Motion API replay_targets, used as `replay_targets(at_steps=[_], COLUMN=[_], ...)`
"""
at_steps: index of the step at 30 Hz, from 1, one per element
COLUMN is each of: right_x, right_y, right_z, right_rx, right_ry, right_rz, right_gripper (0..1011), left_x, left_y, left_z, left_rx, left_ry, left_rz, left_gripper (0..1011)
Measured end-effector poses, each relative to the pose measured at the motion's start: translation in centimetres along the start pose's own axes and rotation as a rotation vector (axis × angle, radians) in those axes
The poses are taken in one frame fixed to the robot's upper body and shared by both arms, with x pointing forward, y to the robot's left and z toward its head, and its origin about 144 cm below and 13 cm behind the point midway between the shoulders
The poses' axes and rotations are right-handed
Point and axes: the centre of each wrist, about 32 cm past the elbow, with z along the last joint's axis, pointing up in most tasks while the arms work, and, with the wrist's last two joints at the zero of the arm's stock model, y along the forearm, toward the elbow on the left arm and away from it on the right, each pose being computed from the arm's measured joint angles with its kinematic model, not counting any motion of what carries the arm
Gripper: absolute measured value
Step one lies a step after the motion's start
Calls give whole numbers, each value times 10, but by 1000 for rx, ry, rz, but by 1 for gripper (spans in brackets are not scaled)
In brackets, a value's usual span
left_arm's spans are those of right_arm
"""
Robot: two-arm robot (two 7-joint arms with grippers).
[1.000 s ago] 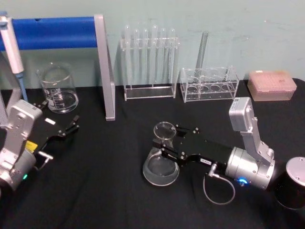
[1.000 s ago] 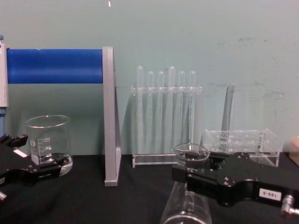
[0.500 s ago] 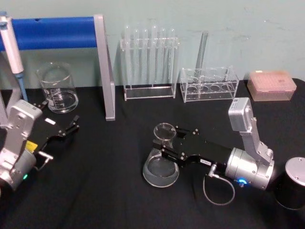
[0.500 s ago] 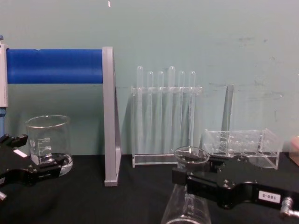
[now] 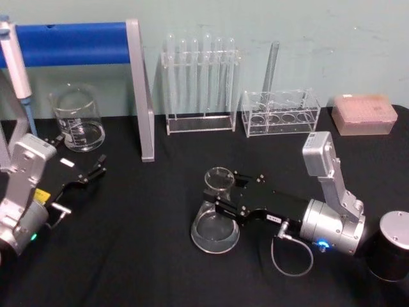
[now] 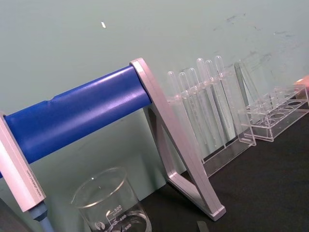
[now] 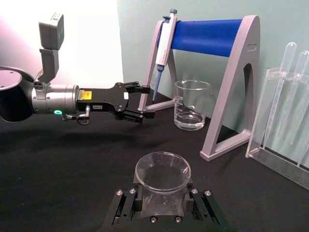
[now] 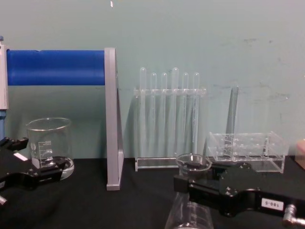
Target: Grasp the erlenmeyer flask with one hand, shake it three times, then place it back.
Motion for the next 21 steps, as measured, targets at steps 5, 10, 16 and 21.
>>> replay_targets(at_steps=[5,10,16,21], right_x=[0,0,0,0], right_y=[0,0,1,1], right_z=[0,-1,-1,-1], right_rx=[-4,-6,-9,-10], right_ry=[2,8,19,20], right_rz=[-1,-2,-6,-7], right_gripper=[457,457,456,456], left_x=[0,0,0,0], left_y=[0,0,0,0], left_z=[0,0,0,0], left_rx=[0,0,0,0], left_ry=[0,0,0,0], left_rz=[0,0,0,0], left_gripper=[1001,1001,1001,1001])
